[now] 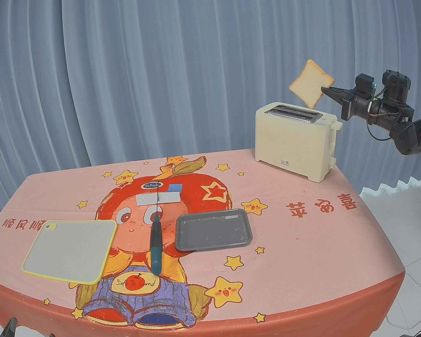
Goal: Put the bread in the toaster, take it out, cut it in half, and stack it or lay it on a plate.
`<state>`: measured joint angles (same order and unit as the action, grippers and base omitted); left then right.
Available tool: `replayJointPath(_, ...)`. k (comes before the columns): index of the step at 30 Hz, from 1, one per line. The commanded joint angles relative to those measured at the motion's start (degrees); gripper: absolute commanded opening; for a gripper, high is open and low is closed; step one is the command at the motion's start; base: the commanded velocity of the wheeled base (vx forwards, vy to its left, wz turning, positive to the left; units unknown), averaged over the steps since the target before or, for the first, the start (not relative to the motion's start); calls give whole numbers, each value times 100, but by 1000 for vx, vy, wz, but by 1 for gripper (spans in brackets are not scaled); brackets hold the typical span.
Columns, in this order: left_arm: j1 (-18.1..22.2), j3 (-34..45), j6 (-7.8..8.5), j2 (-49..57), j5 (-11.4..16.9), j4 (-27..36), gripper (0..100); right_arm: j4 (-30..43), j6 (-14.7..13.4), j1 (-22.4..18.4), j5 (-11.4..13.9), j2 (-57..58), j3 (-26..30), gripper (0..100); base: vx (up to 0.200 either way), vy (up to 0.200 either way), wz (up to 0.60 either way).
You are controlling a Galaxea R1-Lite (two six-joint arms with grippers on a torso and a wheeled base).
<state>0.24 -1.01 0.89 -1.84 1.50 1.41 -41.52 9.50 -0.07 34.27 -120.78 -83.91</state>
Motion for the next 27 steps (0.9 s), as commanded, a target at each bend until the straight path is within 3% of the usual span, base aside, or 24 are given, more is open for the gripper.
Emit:
replayJointPath(1,2,48,-1,-9,-1,-1,100,48,0,-10,1,-490,-469,0,0,0,0)
replayJointPath(10,2,48,-1,-9,-1,-1,100,417,8,-63,-8,-806,-996,0,0,0,0)
replayJointPath(27,2,48,-1,-9,-1,-1,100,408,193,-89,-8,-1193,-1075,0,0,0,0)
